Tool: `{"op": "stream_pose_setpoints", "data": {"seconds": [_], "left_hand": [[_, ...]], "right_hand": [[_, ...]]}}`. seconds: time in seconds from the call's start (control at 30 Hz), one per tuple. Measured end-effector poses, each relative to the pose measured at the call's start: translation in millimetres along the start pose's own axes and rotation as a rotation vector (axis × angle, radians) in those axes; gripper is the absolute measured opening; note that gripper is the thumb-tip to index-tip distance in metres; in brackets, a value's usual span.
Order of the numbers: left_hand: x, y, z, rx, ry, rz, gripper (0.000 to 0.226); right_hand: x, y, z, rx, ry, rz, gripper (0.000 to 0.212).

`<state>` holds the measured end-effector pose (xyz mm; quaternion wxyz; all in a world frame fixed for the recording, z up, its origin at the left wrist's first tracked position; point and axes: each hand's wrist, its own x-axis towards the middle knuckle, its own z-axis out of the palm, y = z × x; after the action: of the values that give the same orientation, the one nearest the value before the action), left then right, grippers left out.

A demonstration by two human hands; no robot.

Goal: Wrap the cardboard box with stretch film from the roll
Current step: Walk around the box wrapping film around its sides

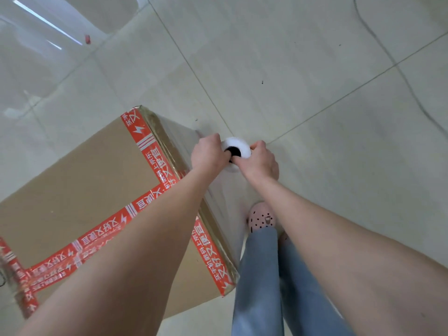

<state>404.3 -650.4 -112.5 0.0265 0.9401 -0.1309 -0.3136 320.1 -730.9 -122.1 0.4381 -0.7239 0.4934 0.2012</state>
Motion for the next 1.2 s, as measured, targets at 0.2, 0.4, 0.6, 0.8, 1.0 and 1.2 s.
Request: {"op": "stream_pose_setpoints", "data": {"seconds": [0.2, 0.4, 0.6, 0.8, 1.0, 1.2], "left_hand": [[16, 2, -13, 0.037, -0.054, -0.017, 0.028], [30, 26, -22, 0.137, 0.021, 0.265, 0.03], [47, 31, -30, 0.084, 0.016, 0.215, 0.024], [65, 5, -47, -0.074, 0.081, 0.037, 0.02], [77, -15, -71, 0.122, -0.018, -0.019, 0.017], [76, -1, -72, 0.297, -0.033, 0.308, 0.034]], "right_hand": [[20, -31, -9, -0.069, 0.048, -0.067, 0.021], [34, -42, -19, -0.113, 0.053, -0.145, 0.027], [44, -40, -22, 0.009, 0.018, -0.017, 0.023], [56, -77, -12, 0.018, 0.02, -0.172, 0.027], [57, -97, 2, 0.128, -0.064, 0.035, 0.025], [57, -102, 4, 0.129, -0.048, 0.037, 0.017]]}}
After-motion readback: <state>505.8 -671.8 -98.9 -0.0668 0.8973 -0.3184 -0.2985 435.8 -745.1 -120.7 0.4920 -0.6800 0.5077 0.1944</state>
